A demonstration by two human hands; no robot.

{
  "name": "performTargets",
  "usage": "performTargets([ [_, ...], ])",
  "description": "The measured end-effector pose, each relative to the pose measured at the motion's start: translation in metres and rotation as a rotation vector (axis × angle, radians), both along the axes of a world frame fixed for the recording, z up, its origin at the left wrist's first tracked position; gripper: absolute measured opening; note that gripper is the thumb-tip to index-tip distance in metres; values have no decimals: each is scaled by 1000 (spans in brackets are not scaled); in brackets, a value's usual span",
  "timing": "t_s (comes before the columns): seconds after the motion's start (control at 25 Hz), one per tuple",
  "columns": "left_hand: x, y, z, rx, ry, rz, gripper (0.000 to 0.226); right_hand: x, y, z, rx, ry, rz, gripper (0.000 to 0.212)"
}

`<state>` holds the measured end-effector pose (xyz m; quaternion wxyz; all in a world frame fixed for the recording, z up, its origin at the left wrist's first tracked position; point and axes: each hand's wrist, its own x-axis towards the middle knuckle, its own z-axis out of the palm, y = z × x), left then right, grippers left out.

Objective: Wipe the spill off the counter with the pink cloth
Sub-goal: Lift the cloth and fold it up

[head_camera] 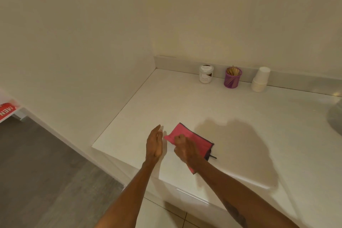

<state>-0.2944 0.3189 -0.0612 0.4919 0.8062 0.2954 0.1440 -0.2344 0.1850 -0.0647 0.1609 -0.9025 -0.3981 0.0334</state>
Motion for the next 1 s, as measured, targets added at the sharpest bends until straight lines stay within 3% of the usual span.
performTargets([
  [0.16,8,-13,4,-202,-46,47,47,33,-14,33,268,373,-270,21],
  [0.4,43,-44,12,-618,-23,93,48,82,-47,73,653,815,-343,37],
  [0.52,65,-62,22,-917,9,67,52,95,-58,93,788,1016,-355,34],
  [0.64,82,-75,33,-1085,18,-26,63,110,-70,104,898,1149,-367,24],
  [0.76,100,-90,44,-1060,-41,-4,46,129,-90,112,917,1164,-403,17],
  [0.92,120,-100,60,-893,-80,-72,55,159,-125,119,904,1144,-476,16],
  [1.0,131,-101,66,-814,-106,-101,47,173,-141,121,871,1162,-489,14],
])
